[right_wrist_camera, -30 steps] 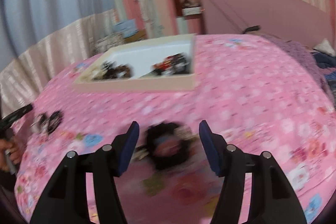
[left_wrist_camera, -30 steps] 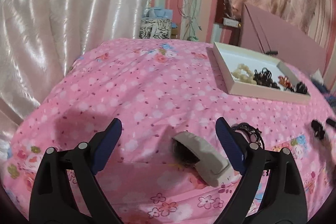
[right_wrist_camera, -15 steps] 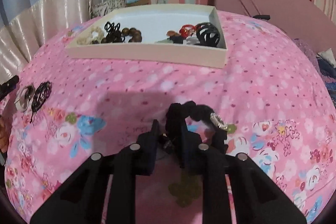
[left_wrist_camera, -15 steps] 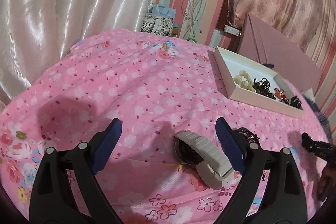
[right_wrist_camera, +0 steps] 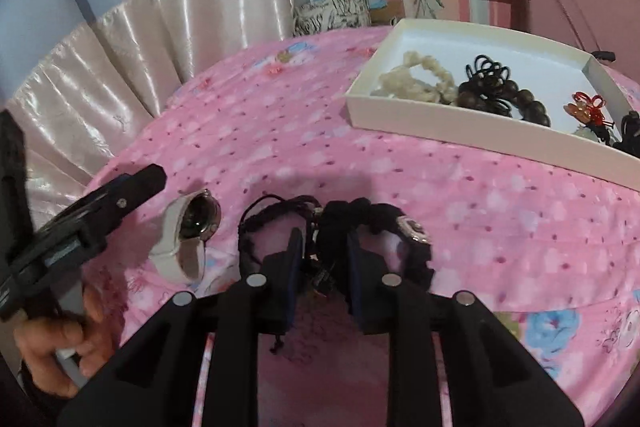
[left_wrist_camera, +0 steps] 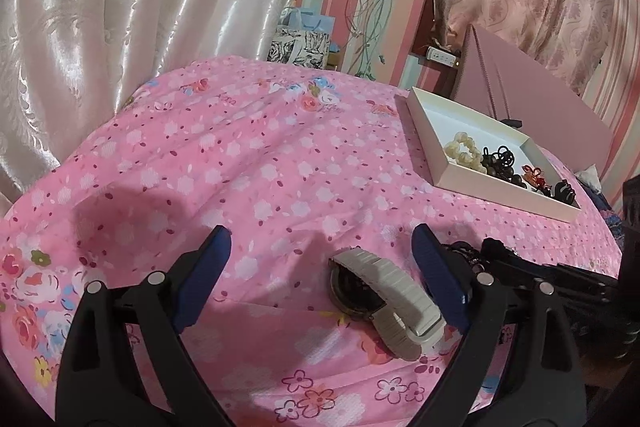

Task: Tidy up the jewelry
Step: 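Grasp the grey watch band with the left tool while the right tool grasps black hair ties, then carry the grey watch band and black hair ties over the tray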

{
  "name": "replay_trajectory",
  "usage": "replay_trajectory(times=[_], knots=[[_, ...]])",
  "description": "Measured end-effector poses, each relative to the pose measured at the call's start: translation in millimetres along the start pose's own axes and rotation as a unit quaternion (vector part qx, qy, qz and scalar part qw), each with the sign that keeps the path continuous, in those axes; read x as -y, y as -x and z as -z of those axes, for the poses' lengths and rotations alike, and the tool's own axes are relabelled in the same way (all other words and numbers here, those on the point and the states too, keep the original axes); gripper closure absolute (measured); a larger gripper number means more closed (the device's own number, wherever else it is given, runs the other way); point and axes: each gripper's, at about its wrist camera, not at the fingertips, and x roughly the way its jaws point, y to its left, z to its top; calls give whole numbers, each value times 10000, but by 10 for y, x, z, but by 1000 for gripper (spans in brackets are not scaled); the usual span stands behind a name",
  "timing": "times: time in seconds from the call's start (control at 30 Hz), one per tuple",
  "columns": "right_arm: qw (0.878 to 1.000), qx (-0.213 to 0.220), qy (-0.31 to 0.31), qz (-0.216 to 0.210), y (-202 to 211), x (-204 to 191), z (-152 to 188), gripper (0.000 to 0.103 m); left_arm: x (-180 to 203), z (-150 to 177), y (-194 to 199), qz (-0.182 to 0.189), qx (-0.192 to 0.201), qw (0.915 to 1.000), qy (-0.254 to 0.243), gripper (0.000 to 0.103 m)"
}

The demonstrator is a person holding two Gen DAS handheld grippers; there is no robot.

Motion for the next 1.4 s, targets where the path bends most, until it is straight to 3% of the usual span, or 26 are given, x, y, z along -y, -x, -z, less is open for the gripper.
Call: replay_trajectory(times=[0.07, 0.27, 0.33, 0.43, 0.53, 0.73, 0.8, 0.9, 1.07, 1.4], knots=[[9999, 17, 74, 146, -12, -57, -5, 50, 24, 0, -16, 28, -45, 10000, -59, 12], [9960, -418, 486, 628, -161, -126, -10, 48, 174, 20, -57, 254, -205, 9987, -398, 12], [9935, -451, 741, 739, -150, -158, -12, 52, 227, 27, -100, 260, -310, 9978, -519, 13], [9924, -389, 867, 778, -102, -115, -10, 79, 293, 54, -134, 452, -471, 9959, -625, 33], [9939, -385, 715, 744, -61, 26, -19, 80, 349, 95, -152, 579, -601, 9940, -705, 49], [9937, -359, 620, 864, -52, 176, -42, 81, 418, 149, -189, 465, -775, 9925, -825, 52], [9935, -357, 634, 870, -66, 164, -45, 81, 405, 149, -232, 385, -879, 9922, -801, 69], [9950, -352, 553, 749, -64, 196, -44, 81, 367, 159, -204, 435, -869, 9927, -710, 83], [9992, -159, 230, 295, 17, 324, -46, 83, 354, 169, -73, 285, -639, 9946, -767, 85], [9984, 555, 30, 118, 534, 518, -166, 83, 405, -89, 97, 446, -391, 9956, -720, 85]])
